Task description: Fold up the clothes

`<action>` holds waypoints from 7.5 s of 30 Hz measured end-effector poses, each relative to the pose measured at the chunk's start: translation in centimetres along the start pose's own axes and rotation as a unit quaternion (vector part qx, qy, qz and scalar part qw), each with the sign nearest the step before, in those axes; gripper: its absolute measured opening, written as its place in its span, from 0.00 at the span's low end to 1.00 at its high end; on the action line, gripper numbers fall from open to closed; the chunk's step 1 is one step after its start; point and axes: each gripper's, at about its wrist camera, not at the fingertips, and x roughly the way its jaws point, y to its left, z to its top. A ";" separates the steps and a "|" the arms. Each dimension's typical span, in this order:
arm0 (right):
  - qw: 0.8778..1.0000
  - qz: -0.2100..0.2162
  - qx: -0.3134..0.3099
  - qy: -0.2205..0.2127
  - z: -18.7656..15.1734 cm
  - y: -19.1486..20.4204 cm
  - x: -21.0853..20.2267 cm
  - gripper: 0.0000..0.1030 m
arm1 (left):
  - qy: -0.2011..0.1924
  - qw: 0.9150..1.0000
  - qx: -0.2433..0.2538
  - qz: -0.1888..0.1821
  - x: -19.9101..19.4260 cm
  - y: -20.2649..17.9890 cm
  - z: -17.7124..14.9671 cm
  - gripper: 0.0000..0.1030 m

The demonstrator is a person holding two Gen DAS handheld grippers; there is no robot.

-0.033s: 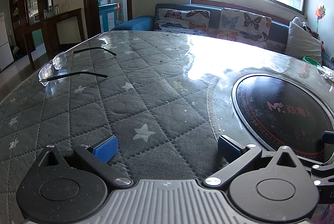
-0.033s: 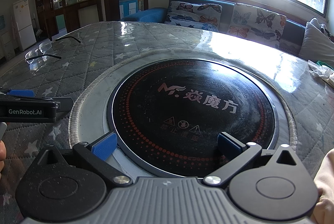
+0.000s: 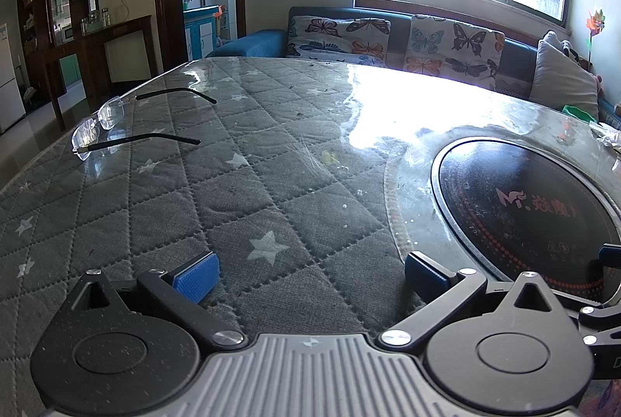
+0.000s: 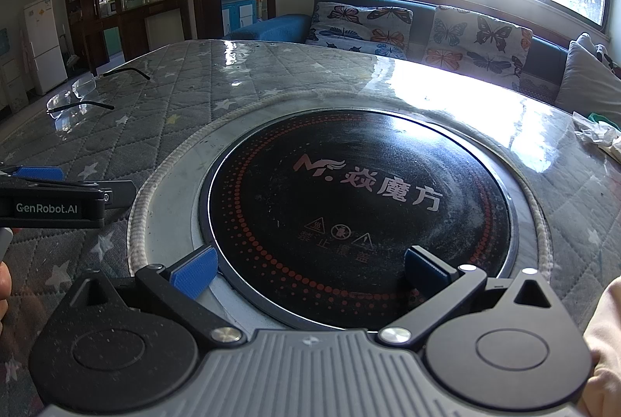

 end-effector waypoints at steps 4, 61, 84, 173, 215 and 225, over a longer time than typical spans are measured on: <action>1.000 0.003 0.001 -0.002 0.2 0.0 0.2 1.00 | 0.000 1.000 0.001 0.001 0.0 0.0 0.0 1.00; 0.998 -0.019 0.007 -0.052 -2.2 -0.6 -8.7 1.00 | 0.027 0.999 -0.006 -0.028 -3.3 -1.9 -0.2 1.00; 0.987 -0.080 -0.001 -0.139 -4.7 -1.1 -19.5 1.00 | 0.042 0.992 0.038 -0.108 -8.3 -6.7 -0.2 1.00; 0.964 -0.178 0.190 -0.043 -8.5 -12.9 -20.9 0.54 | 0.078 0.939 0.235 -0.240 -9.8 -26.8 1.6 1.00; 0.967 -0.167 0.188 -0.034 -11.0 -13.4 -22.8 0.08 | 0.190 0.917 0.174 -0.304 -5.6 -26.5 2.8 0.08; 0.975 -0.146 0.168 -0.015 -12.1 -11.2 -24.7 0.08 | 0.205 0.917 0.160 -0.303 -6.0 -21.2 1.3 0.06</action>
